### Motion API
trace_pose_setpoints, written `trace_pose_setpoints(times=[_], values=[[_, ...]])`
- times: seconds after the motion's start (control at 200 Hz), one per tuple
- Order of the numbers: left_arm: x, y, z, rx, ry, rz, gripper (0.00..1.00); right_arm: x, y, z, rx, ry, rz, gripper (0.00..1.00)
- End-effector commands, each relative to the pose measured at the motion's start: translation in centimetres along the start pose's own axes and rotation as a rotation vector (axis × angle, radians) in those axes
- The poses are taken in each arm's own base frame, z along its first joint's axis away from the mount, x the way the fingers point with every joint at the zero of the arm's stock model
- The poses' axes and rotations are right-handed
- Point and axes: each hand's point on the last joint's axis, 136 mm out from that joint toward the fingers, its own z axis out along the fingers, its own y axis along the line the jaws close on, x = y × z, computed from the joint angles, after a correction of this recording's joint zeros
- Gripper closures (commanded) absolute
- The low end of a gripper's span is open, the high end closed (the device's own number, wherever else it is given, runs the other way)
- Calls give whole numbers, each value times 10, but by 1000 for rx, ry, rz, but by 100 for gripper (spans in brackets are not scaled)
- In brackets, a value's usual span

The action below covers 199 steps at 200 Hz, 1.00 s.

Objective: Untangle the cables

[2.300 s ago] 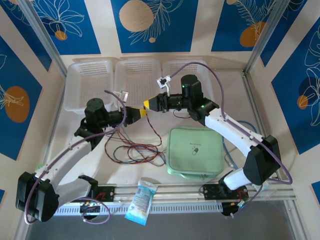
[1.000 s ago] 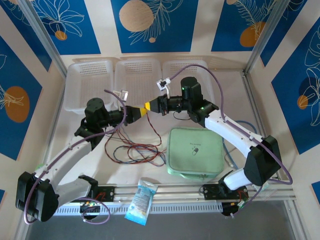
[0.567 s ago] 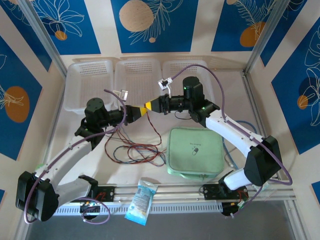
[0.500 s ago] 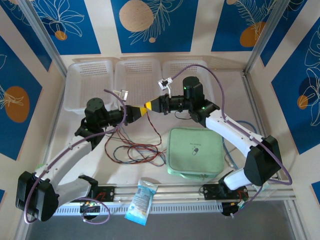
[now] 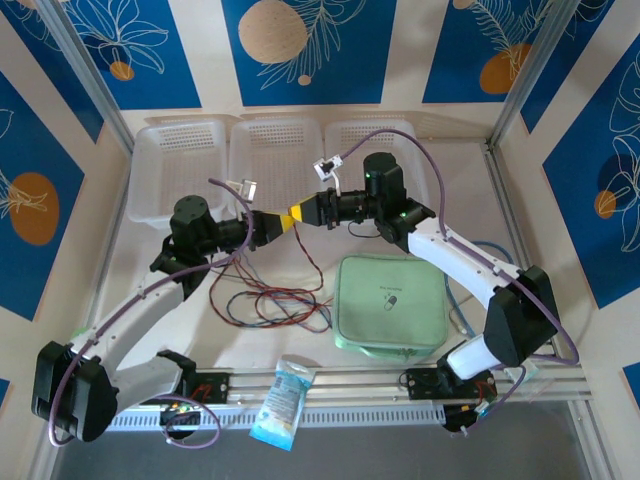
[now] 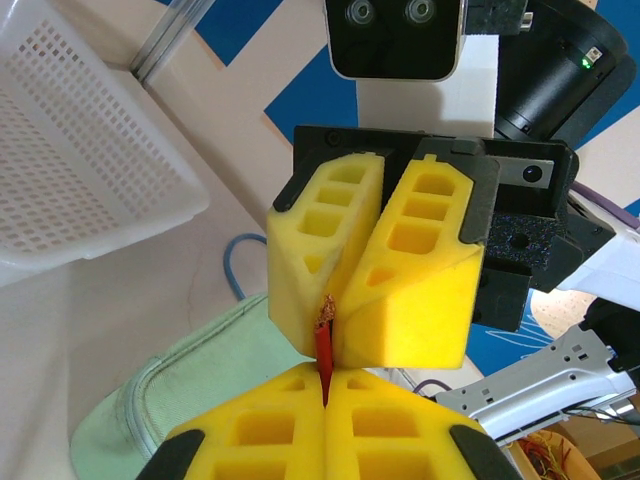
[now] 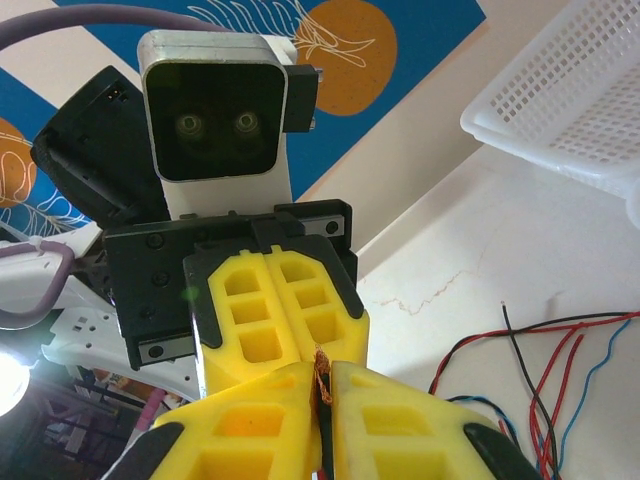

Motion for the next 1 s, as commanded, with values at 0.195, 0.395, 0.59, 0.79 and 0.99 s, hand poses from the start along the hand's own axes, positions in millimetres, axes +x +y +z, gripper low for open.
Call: trace_pose_setpoints(times=[0.195, 0.395, 0.59, 0.79, 0.99], values=[[-4, -8, 0, 20, -9, 16, 100, 0, 8, -1, -45, 13, -15, 100], [-7, 0, -1, -23, -30, 0, 100, -7, 7, -14, 6, -71, -62, 100], [-10, 7, -5, -69, -69, 6, 100, -10, -3, -27, 52, -110, -59, 100], [-12, 7, -6, -87, -77, 6, 100, -14, -10, -35, 111, -154, -59, 100], [-27, 9, -25, -247, -131, 94, 100, -26, -13, -58, 247, -265, -124, 100]])
